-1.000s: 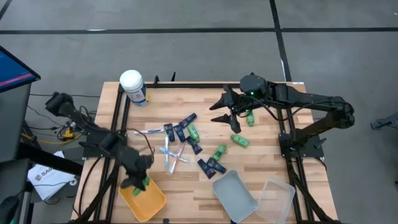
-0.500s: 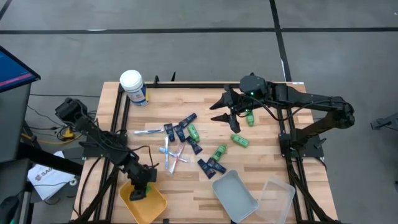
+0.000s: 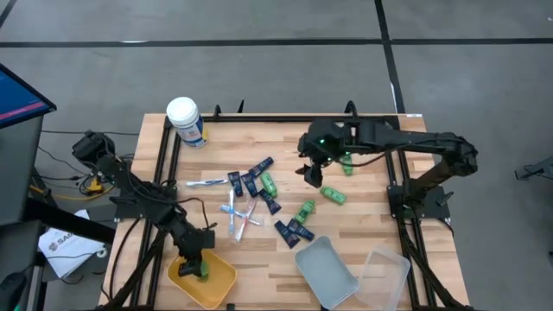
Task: Pick & Place Travel size toiletries
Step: Put the green shampoo into the yellow bin
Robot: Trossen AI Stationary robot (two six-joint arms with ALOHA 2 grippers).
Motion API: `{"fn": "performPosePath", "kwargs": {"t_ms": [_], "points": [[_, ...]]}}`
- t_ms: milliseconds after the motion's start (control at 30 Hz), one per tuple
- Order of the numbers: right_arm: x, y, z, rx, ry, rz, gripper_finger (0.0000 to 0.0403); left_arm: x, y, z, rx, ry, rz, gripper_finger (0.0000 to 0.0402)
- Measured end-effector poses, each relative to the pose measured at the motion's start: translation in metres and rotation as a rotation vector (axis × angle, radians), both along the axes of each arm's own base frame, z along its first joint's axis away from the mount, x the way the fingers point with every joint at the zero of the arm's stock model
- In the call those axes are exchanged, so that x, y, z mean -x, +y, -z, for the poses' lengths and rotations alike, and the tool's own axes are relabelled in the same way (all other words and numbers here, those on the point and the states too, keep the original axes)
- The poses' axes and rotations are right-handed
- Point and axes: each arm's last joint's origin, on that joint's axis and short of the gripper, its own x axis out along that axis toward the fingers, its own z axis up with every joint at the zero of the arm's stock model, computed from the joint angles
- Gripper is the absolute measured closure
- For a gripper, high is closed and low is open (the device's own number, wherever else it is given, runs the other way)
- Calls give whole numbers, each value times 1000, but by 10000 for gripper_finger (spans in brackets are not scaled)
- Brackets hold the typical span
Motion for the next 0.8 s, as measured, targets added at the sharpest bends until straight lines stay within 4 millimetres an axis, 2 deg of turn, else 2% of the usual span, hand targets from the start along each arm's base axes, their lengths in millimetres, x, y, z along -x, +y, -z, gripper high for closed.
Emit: {"fn": "performPosePath", "kwargs": {"t_ms": [200,367,433,600,700,800], "points": [[2,-1,21,-6,201,90,132,7,14,-35,148,-108,-84,150],[18,3,26,-21,354,97,132,17,36,-72,247,-292,-206,161],[26,7,35,-18,437,103,132,20,45,-89,264,-398,-267,165],[46,14,74,-50,540,162,133,23,66,-115,169,-666,-407,171],[58,18,104,-68,609,192,133,21,73,-123,84,-779,-451,170],[61,20,124,-78,597,192,133,16,77,-122,7,-805,-456,165]]}}
